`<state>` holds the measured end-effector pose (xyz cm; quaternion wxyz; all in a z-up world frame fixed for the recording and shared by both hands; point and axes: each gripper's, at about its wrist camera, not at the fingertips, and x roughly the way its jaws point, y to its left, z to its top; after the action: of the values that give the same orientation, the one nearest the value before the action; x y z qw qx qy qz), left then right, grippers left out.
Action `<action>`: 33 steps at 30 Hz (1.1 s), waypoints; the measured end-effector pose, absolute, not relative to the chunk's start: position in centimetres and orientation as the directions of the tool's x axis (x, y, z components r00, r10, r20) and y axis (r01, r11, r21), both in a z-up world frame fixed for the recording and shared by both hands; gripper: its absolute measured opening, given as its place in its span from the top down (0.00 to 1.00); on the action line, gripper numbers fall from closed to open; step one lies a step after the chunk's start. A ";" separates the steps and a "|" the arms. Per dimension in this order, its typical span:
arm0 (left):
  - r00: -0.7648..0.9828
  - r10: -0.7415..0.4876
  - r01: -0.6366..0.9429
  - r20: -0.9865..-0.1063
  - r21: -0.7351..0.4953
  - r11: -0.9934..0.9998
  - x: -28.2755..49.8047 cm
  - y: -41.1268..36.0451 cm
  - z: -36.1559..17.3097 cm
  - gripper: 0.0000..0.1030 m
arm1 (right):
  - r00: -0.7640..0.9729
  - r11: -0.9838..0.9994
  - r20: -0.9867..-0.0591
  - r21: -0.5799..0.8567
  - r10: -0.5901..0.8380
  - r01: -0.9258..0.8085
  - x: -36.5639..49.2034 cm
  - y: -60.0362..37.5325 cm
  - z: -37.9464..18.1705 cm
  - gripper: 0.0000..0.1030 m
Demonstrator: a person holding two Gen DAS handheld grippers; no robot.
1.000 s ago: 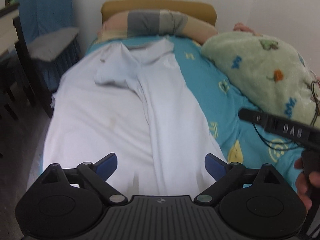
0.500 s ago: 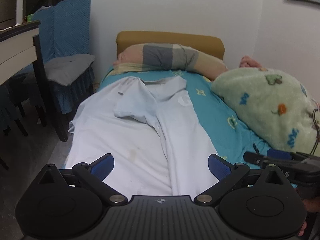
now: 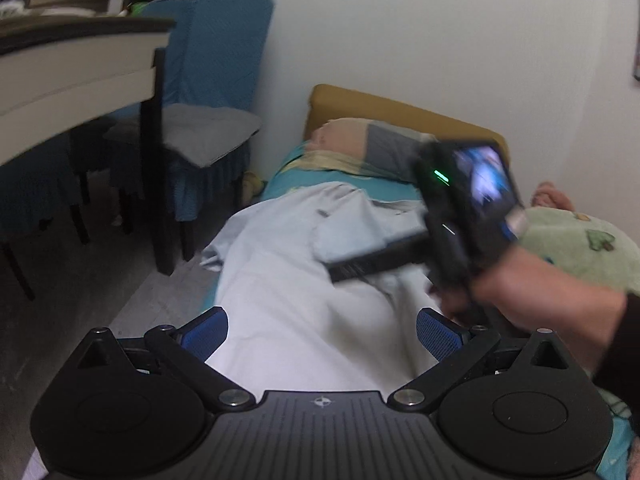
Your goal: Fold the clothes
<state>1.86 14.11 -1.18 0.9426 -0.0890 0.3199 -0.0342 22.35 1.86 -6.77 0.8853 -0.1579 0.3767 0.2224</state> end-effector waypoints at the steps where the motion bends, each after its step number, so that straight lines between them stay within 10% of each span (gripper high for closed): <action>1: 0.786 -0.110 -0.017 -0.608 -0.200 0.980 2.4 15.0 -1.8 0.01 | 0.607 0.827 -0.742 -0.131 0.284 -0.547 23.9 4.1 -7.0 0.27; 18: 0.655 -0.034 -0.241 -0.755 -0.251 0.937 9.3 21.2 -9.7 0.02 | 0.594 0.433 -0.803 -0.522 0.041 -0.735 36.5 26.5 -22.8 0.30; 20: 0.649 -0.025 -0.255 -0.760 -0.249 0.934 9.4 21.5 -9.9 0.02 | 0.616 0.460 -0.787 -0.532 0.041 -0.711 36.8 26.2 -22.6 0.82; 21: 0.650 -0.013 -0.263 -0.760 -0.242 0.934 9.4 21.6 -9.9 0.02 | 0.632 0.477 -0.773 -0.538 0.049 -0.695 36.8 25.9 -22.2 0.93; 33: 0.774 -0.007 -0.225 -0.634 -0.286 0.931 7.1 20.7 -6.9 0.02 | 0.943 0.918 -0.280 -0.295 0.181 -0.264 31.6 5.9 -5.0 0.91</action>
<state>7.11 20.66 -6.95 0.9252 -0.1755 0.3312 0.0589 31.65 5.90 -4.99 0.9715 -0.1663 0.1243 0.1146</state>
